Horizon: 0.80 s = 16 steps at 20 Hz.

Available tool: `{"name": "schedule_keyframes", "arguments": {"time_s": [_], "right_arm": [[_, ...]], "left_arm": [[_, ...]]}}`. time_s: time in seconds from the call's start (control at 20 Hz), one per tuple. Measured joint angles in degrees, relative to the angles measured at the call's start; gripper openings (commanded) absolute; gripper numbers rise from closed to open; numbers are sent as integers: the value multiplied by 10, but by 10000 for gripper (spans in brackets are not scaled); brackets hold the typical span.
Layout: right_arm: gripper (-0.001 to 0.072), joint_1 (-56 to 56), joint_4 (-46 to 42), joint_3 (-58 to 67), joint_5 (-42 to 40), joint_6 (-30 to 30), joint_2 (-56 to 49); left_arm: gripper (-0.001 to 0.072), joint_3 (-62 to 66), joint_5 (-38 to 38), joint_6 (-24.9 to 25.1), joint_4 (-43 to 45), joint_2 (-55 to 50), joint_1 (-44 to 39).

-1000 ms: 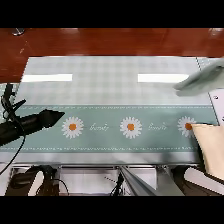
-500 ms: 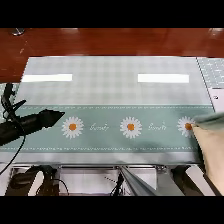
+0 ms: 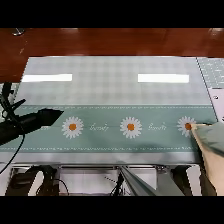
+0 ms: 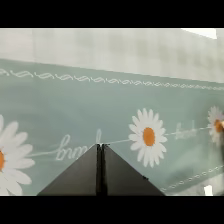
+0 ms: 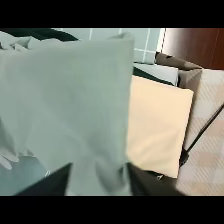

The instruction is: Fold the shirts.

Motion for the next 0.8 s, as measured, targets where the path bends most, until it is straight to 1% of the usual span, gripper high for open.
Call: {"name": "schedule_keyframes", "arguments": {"time_s": [0.2, 0.25, 0.3, 0.35, 0.4, 0.5, 0.6, 0.65, 0.7, 0.75, 0.8], "right_arm": [[622, -1, 13, -2, -2, -21, 4], [608, -1, 24, -1, -11, -27, 5], [447, -1, 44, 2, -27, -33, 4], [247, -1, 73, 9, -43, -41, 1], [124, -1, 111, 17, -63, -52, -5], [76, 2, 233, 44, -108, -83, -26], [28, 37, 362, 72, -158, -109, -52], [28, 70, 410, 84, -180, -124, -63], [28, 121, 445, 94, -202, -142, -76], [28, 180, 458, 100, -220, -156, -87], [27, 252, 452, 105, -236, -167, -99]], "left_arm": [[20, 19, 12, 30, 2, -1, 28], [20, 29, 19, 34, 3, -3, 37], [20, 42, 19, 38, 4, -7, 46], [20, 59, 20, 42, 4, -15, 56], [19, 79, 20, 44, 4, -25, 64], [19, 135, 20, 47, 1, -57, 75], [19, 208, 22, 49, -19, -105, 72], [18, 251, 23, 50, -31, -135, 59], [18, 290, 22, 50, -39, -165, 41], [18, 331, 22, 50, -38, -198, 12], [18, 366, 22, 47, -25, -229, -21]]}}
